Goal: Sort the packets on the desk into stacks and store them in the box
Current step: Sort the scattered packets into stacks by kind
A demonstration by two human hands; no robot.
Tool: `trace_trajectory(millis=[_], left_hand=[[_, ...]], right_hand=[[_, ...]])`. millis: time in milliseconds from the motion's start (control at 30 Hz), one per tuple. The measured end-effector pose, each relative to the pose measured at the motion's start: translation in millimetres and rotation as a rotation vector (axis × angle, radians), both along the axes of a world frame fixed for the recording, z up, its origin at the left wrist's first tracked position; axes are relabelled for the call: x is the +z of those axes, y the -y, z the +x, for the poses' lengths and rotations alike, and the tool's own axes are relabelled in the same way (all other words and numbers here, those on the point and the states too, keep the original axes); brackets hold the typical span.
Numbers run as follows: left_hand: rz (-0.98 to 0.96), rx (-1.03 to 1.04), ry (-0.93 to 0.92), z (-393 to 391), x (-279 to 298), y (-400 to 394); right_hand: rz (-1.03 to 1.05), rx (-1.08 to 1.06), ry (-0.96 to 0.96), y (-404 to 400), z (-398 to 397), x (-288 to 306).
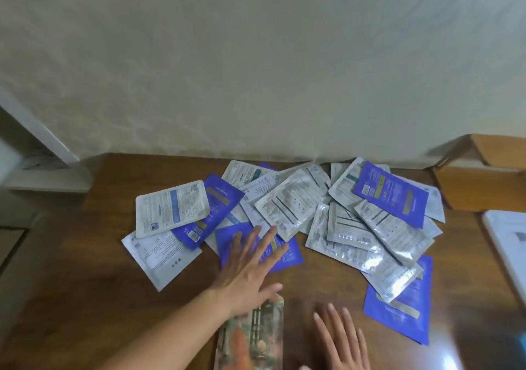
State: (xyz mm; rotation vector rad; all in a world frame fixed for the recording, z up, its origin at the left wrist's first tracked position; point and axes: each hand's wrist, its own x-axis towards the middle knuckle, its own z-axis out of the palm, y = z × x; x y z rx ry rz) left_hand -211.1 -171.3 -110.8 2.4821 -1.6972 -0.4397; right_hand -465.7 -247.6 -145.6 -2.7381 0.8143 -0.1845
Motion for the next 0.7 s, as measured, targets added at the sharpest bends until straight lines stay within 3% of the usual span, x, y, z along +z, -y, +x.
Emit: trace_trajectory(millis=[133,267,433,700], left_hand=[[0.051,0.046,0.062,10,1,89],[0.198,0.105,0.095,30,-18,114],[0.176,0.18,0.11,55,-25,68],[0.195,0.492,0.132,79,-29,-45]], right_hand=[[-0.119,-0.122,0.016,81,-2,-1],[-0.117,-0.142,0.123,149,9,13],[-0.062,-0.138,0.065,200,47,24],[-0.165,0.168,-0.143,205,181,26]])
